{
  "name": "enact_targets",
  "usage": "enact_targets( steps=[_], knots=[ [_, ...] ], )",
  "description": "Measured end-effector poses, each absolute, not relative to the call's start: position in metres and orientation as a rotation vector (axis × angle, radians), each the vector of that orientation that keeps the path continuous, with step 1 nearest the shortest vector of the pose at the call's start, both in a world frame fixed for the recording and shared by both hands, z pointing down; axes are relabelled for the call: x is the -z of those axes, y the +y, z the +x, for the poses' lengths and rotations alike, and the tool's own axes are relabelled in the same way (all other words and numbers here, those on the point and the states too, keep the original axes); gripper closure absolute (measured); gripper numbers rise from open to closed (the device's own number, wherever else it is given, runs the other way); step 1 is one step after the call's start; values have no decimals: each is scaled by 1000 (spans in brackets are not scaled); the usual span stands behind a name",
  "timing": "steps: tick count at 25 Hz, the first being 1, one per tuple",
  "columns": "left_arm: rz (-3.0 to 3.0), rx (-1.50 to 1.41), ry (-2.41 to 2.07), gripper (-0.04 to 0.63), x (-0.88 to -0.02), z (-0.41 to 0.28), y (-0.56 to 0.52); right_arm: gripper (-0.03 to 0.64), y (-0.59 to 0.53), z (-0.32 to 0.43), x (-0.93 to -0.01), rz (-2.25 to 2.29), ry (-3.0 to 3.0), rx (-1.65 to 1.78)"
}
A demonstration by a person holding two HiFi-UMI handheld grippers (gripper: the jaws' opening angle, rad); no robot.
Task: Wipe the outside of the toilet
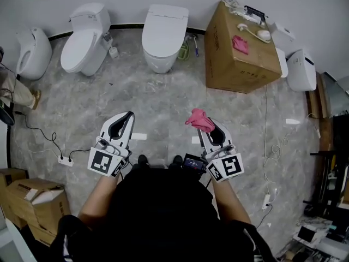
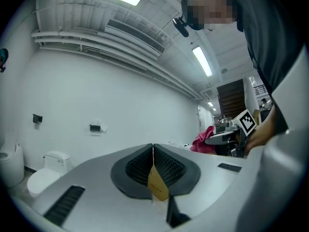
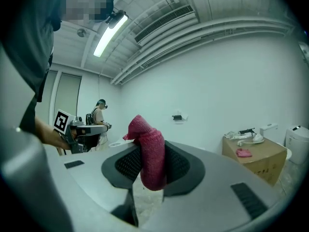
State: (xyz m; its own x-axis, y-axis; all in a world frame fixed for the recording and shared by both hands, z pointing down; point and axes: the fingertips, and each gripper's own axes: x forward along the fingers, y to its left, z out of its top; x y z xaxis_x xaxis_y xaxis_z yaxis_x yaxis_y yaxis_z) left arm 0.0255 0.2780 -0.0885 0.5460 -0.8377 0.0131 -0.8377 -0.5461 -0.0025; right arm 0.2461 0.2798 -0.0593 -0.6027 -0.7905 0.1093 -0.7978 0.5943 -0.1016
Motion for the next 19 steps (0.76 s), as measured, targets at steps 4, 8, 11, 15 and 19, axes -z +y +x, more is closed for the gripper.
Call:
enact_targets(
  steps=[4, 8, 11, 15, 19],
  knots=[
    [2770, -60, -1436, 575, 86, 44, 275, 492, 273, 254, 62, 1381, -2781, -237],
    [2777, -104, -1439, 575, 83, 47, 269, 492, 269, 259, 63, 1370, -2783, -232],
    [2735, -109, -1470, 575, 79, 39, 263, 492, 268, 264, 61, 1390, -2771, -224],
    [2675, -85, -1502, 575, 74, 33, 259, 492, 264, 266, 58, 1412, -2753, -237],
    [2665, -88, -1493, 575, 72, 37, 256, 492, 258, 267, 60, 1422, -2749, -236]
  ],
)
